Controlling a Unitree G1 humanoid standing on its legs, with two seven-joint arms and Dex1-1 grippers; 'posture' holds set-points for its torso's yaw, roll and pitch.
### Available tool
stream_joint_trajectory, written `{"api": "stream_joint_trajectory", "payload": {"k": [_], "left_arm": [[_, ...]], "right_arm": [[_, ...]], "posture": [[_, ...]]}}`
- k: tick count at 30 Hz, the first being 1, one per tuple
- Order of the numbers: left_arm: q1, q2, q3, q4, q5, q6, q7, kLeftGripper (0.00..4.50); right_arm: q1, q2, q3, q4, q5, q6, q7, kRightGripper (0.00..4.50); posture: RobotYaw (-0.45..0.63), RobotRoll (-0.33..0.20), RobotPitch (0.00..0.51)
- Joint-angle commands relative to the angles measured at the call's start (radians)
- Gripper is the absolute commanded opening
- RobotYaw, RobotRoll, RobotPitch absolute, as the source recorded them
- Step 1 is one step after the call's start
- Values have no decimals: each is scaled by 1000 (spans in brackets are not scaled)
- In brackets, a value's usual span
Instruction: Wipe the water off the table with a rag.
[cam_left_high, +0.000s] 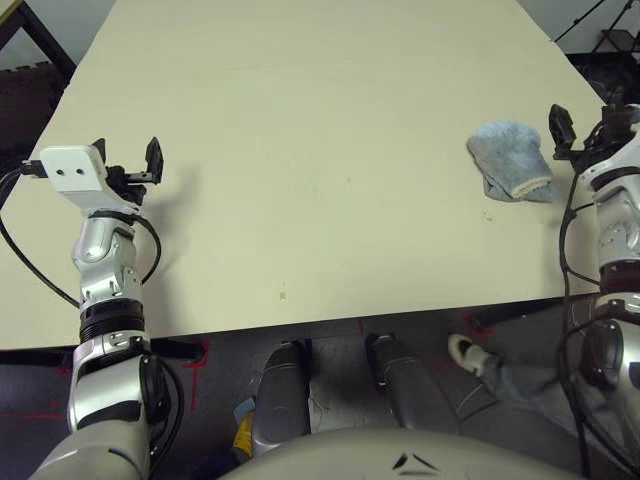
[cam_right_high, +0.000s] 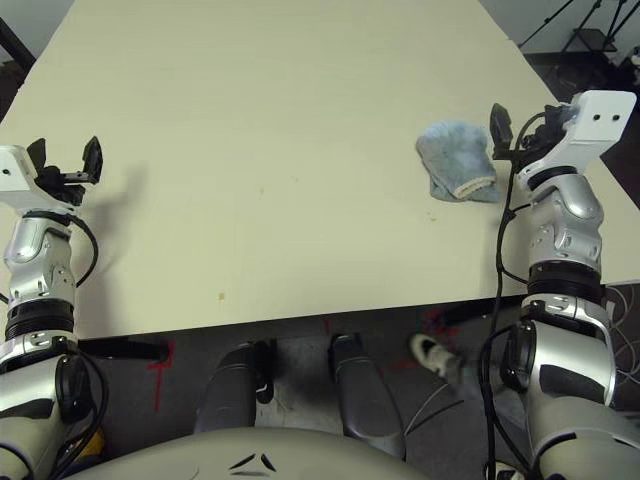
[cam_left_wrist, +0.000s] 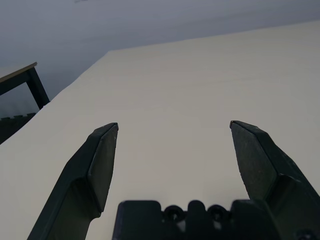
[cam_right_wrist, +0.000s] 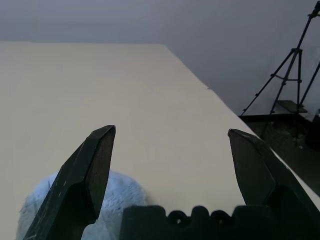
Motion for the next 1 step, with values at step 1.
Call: {"api": "stream_joint_trajectory", "payload": {"k": [1], "left_arm": [[-13, 5, -9, 45, 11, -17, -11, 4500]], "right_arm": [[-5, -21, -20, 19, -4, -23, -9, 4486]], "posture": [[-104, 0, 196]]}}
